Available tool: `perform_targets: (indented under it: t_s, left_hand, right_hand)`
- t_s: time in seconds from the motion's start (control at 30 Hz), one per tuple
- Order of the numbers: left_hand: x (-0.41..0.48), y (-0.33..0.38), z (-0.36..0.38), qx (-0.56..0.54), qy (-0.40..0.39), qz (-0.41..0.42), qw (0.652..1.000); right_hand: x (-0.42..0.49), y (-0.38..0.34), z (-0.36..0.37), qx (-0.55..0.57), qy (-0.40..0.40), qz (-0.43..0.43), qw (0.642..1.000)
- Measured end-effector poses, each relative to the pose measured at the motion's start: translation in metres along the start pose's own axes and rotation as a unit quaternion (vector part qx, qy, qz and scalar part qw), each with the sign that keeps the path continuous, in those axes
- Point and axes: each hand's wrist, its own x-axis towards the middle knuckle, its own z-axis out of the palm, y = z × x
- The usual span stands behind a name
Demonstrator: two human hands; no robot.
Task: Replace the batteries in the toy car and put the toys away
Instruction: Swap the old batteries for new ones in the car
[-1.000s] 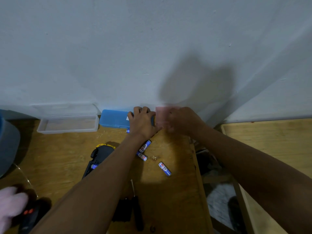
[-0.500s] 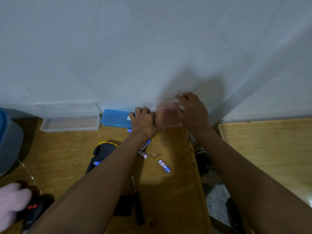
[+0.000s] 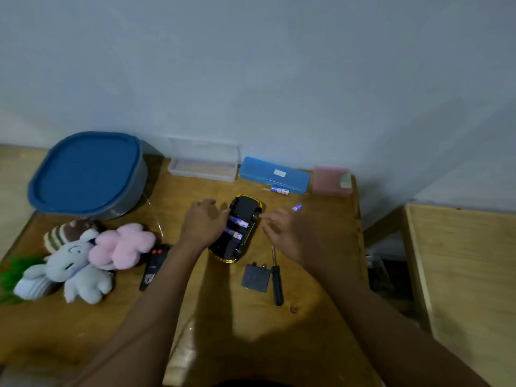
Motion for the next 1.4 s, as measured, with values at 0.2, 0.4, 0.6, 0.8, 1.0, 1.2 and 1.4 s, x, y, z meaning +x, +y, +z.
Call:
perform_targets:
  t_s: [0.2, 0.4, 0.6, 0.8, 1.0, 1.2, 1.4]
  left_hand:
    - [-0.017, -0.027, 0.001, -0.085, -0.102, -0.042, 0.990]
    - [-0.028, -0.029, 0.008, -0.161, -0.138, -0.080, 0.974]
    - [-0.030, -0.024, 0.020, -0.197, -0.174, -0.112, 0.958]
    - [-0.029, -0.025, 0.026, -0.263, -0.202, -0.148, 0.932]
    - [-0.028, -0.024, 0.019, -0.306, -0.220, -0.143, 0.915]
    - [-0.034, -0.026, 0.017, -0.332, -0.204, -0.137, 0.911]
    - [-0.039, -0.032, 0.009, -0.352, -0.204, -0.090, 0.909]
  right_hand:
    - [0.036, -0.038, 0.019, -0.121, -0.074, 0.003, 0.990]
    - [0.048, -0.054, 0.032, -0.260, -0.059, -0.029, 0.964]
    - [0.043, -0.042, 0.044, -0.303, -0.050, -0.106, 0.946]
    - [0.055, -0.026, 0.037, -0.331, -0.068, -0.231, 0.912]
    - [0.071, -0.028, 0.027, -0.302, -0.126, -0.216, 0.920]
    - [0.063, -0.027, 0.037, -0.199, -0.085, -0.166, 0.962]
    - [0.054, -0.029, 0.036, -0.158, 0.002, -0.244, 0.957]
